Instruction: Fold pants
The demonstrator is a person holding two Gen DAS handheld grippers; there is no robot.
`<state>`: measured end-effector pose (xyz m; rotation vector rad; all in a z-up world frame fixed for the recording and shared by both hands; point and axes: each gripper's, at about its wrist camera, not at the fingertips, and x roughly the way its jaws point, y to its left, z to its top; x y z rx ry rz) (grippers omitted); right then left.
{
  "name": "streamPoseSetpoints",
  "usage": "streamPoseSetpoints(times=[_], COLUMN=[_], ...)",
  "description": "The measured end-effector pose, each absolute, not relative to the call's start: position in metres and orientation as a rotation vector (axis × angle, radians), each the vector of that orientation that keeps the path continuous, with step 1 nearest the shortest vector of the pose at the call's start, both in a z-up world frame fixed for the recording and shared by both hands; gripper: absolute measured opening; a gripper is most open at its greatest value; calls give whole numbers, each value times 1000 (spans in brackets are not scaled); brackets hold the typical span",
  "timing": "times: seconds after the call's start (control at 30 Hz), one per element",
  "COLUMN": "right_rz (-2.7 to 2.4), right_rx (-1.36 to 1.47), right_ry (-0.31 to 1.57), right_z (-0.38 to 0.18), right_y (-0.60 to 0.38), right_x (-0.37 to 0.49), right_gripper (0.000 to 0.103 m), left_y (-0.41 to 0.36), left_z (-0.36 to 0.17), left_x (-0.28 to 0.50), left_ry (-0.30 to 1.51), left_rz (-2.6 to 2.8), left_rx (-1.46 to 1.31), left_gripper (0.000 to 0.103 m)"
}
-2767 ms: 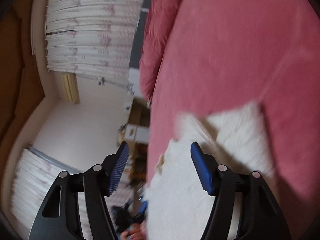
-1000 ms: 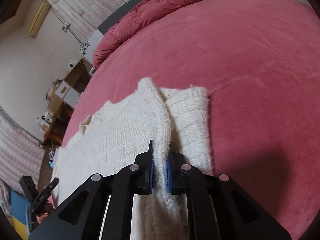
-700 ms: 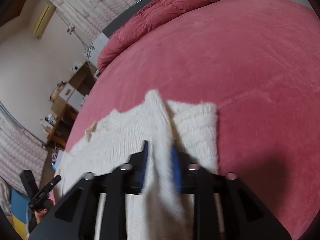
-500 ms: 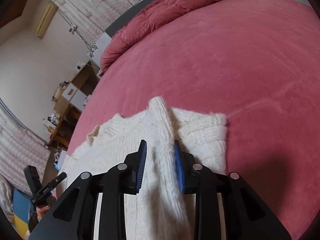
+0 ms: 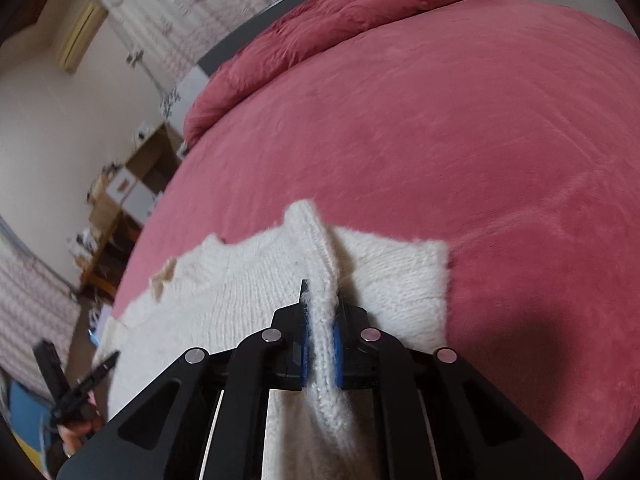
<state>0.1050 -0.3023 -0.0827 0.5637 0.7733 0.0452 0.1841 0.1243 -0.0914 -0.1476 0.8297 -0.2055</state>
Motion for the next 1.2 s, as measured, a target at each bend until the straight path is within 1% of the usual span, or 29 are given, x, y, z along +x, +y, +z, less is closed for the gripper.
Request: streamPoseSetpoints(times=[0.07,0.13,0.27,0.3,0.33,0.37,0.43,0.47,0.5,0.53,0.57,0.67,0.73,0.83,0.93,1.0,1.07,1.2], right_rz=[25,21,9,16,22,26,26,13,-4,-17,-27,-76,-104,-69,47,94,129,39], right_rx=[560,556,553,567,576,579,574,566,555,541,519,388,272,192,214,247,255,162], right_ry=[758,781,800,799,797,795,783,771,755,738,718,653,594,542,542,585,669,780], right_z=[-81,-87,-93,-93,-92,-91,-87,-84,-79,-74,-69,-50,-39,-32,-34,-39,-51,-70], right_y=[-305,-304,-304,-306,-306,-306,-305,-304,-303,-301,-299,-287,-273,-257,-244,-237,-231,-228], right_x=[103,106,108,107,106,106,101,97,92,87,81,64,53,44,39,43,53,68], right_gripper=[7,7,8,11,16,19,29,32,41,49,50,50,50,50,50,50,50,50], left_y=[126,125,123,122,121,121,120,120,120,121,122,126,129,138,147,150,149,147], left_z=[-92,-96,-100,-99,-99,-97,-94,-93,-92,-91,-91,-90,-91,-99,-107,-109,-110,-111], left_x=[183,185,185,184,183,181,177,175,172,168,166,155,149,141,133,129,127,124], left_ry=[820,825,811,807,804,800,797,795,793,794,796,796,802,826,830,821,817,812], left_rz=[-183,-173,-151,-148,-144,-135,-135,-128,-119,-120,-122,-116,-89,-100,-108,-118,-119,-114], left_rx=[-138,-139,-135,-130,-122,-111,-102,-93,-84,-82,-81,-79,-71,-109,-154,-159,-149,-141], left_gripper=[11,12,17,22,32,38,62,67,71,71,72,79,95,95,96,97,97,98])
